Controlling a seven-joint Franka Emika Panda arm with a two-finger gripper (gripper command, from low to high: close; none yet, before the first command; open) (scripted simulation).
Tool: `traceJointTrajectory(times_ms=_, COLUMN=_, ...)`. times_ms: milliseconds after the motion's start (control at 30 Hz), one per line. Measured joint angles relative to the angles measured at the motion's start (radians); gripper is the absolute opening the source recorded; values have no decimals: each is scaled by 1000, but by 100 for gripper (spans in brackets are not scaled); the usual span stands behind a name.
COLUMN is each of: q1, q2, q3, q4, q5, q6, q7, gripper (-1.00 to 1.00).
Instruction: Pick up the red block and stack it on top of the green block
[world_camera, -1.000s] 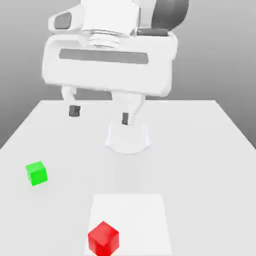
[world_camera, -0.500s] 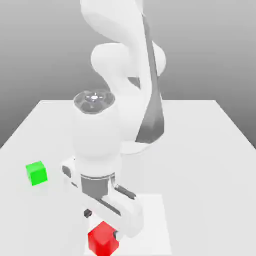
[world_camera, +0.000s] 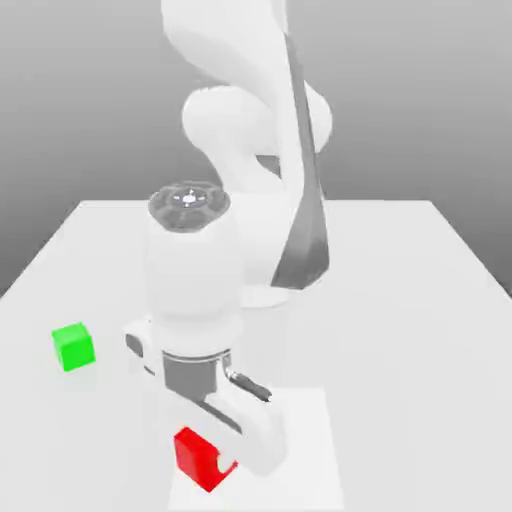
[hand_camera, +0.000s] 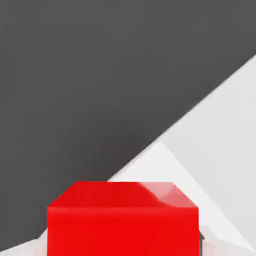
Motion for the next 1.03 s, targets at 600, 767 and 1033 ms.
traceJointTrajectory(times_ms=600, q1=-383, q2=-315, q3=-283, q4=-302, q5=-42, q6=-9, q7=895, gripper=-100)
traceJointTrajectory(times_ms=767, q1=-449, q2=-297, q3=-319, q4=-351, q5=-14, q6=61, q7=1021, gripper=-100)
traceJointTrajectory(times_ms=1033, q1=-456, q2=-131, q3=-283, q4=-347, q5=115, q6=218, q7=937, gripper=100)
